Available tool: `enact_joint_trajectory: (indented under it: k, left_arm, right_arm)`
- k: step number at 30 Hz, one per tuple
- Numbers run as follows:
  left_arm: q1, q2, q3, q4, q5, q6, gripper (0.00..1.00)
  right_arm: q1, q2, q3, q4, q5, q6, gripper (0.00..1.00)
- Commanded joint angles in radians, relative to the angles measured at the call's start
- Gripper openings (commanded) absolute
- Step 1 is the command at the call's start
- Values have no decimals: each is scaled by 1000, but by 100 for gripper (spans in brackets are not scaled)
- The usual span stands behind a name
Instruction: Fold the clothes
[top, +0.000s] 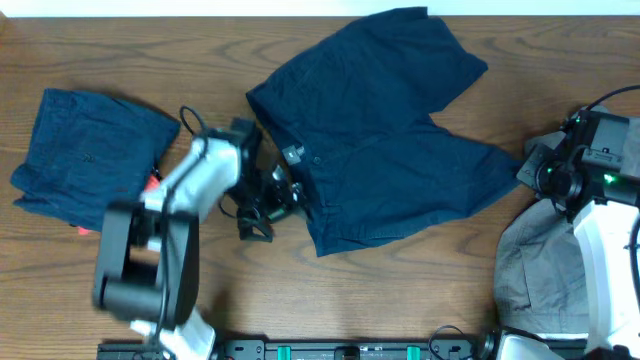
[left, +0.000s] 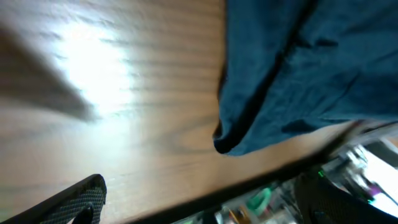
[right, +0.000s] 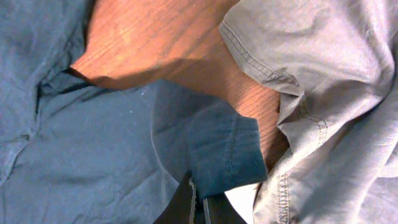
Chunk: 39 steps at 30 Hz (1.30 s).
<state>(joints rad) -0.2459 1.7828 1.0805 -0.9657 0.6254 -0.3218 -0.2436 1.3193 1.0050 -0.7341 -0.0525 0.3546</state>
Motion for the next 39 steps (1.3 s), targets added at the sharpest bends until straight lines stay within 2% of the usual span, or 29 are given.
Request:
enact_joint_trajectory:
  k: [1,4,6,9,13,18,24,25,29,32,33,35,37,39]
  left_arm:
    - [-108,-123,-92,80,-114,-235,98]
    - [-223,-200,-175,218,-165,-475,98]
    - [-314,-217,-233,321,-193,-693,98]
    - [-409,-211,-288,444,-193,-874,98]
    - [-499,-208,-350,618,-216,-992,98]
    - [-510,-208,-352,639,-344,-1087,99]
    - [-510,-208,-352,645,-444,-1171,71]
    - [-511,-206,-353,648,-444,-1174,67]
    - [-513,-188,-353,651,-444,-1178,64]
    - [-513,-159,-353,655,-443,-1193,52]
    - [-513,-150,-353,655,-439,-1199,47]
    - [-513,-135,-353,655,-431,-1199,31]
    - [-513,-132,-353,653,-426,-1188,7]
    - [-509,-137,-353,653,-420,-1155,6]
  right_arm:
    - [-4,10,10,11,3,-12,4]
    - [-4,11,10,17,3,-12,4]
    - [-4,11,10,16,3,-12,4]
    - [-4,11,10,16,3,-13,4]
    - [-4,11,10,15,2,-20,4]
    - [-4,11,10,12,-1,-20,4]
    - [-4,11,10,12,-1,-20,4]
    - [-4,11,10,12,-1,-20,4]
    - [-4,11,10,12,-1,-20,4]
    - [-4,11,10,11,-1,-20,4]
    - [-4,11,10,12,-1,-20,4]
    - [-4,11,10,12,-1,-20,4]
    - [-4,11,10,12,-1,-20,4]
    - [-5,11,10,12,0,-20,4]
